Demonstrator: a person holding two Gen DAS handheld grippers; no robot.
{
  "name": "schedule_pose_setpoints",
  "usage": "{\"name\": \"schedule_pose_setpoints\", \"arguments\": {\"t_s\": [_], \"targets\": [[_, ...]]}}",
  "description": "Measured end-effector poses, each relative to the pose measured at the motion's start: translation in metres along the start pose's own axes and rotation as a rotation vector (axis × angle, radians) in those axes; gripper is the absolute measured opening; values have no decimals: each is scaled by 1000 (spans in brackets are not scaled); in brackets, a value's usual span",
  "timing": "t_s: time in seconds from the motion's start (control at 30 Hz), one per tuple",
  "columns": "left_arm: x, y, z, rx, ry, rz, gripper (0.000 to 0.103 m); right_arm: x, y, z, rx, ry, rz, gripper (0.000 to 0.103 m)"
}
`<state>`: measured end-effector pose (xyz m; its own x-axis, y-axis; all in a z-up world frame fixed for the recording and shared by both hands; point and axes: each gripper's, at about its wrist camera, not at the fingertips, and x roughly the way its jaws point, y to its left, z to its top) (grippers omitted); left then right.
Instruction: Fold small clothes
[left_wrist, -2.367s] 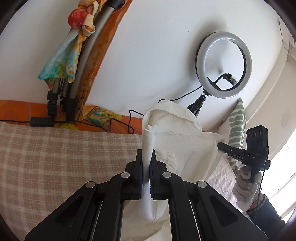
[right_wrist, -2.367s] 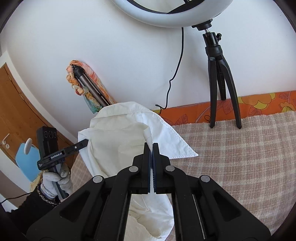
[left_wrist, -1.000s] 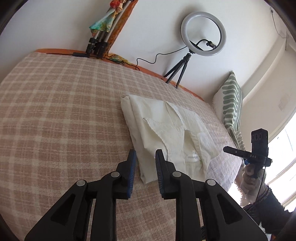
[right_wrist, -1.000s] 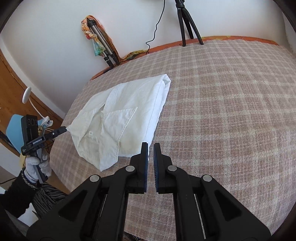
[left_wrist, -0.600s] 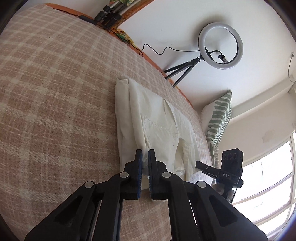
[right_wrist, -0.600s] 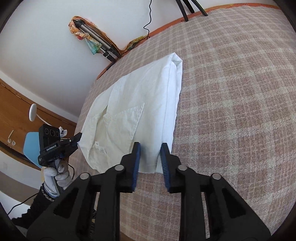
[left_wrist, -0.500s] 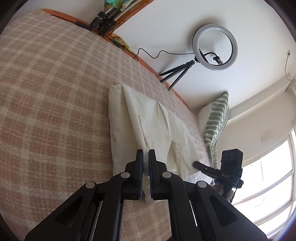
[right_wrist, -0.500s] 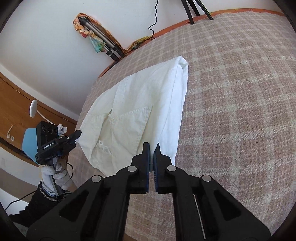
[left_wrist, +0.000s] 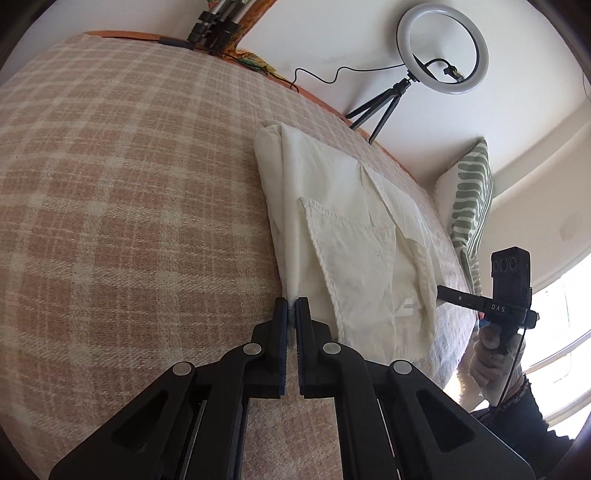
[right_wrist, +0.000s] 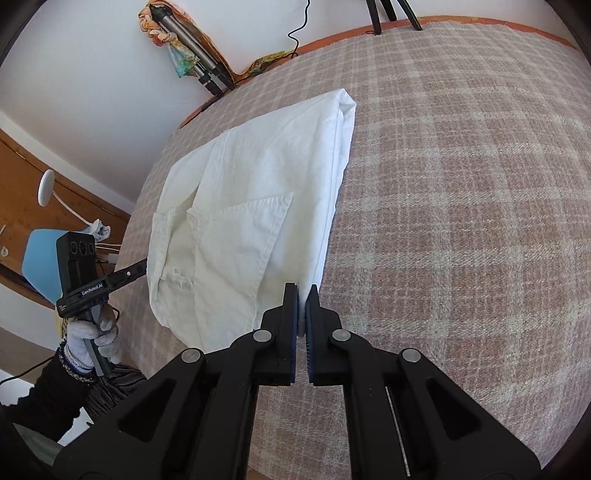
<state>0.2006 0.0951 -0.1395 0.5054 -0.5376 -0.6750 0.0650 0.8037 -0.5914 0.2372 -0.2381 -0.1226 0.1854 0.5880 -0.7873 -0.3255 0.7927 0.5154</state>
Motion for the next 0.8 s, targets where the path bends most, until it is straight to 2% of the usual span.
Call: {"name": "schedule_pose_setpoints", "arguments": {"t_s": [0.03,0.1,0.2,0.27,0.37,0.57,0.8], "targets": [[-4,-2,2,11,-8,13,3,-4,4,2,-17,0,-33,12],[-15,-9,8,37,-38,34,4,-18,16,8,-83,-49,-105,26],[-27,-22,25,83,-114,72,8,-41,35,22,-157,-185,-152,42],[-29,-28,40,80,-153,66,10,-44,45,36,-165,-251,-141,42],[-18,-41,61,111,-180,82,10,-29,59,56,-188,-267,-160,42],[29,-58,85,205,-164,178,10,17,70,91,-187,-237,-157,42],[60,-37,86,164,-104,217,10,62,71,109,-217,-178,-209,42]]}}
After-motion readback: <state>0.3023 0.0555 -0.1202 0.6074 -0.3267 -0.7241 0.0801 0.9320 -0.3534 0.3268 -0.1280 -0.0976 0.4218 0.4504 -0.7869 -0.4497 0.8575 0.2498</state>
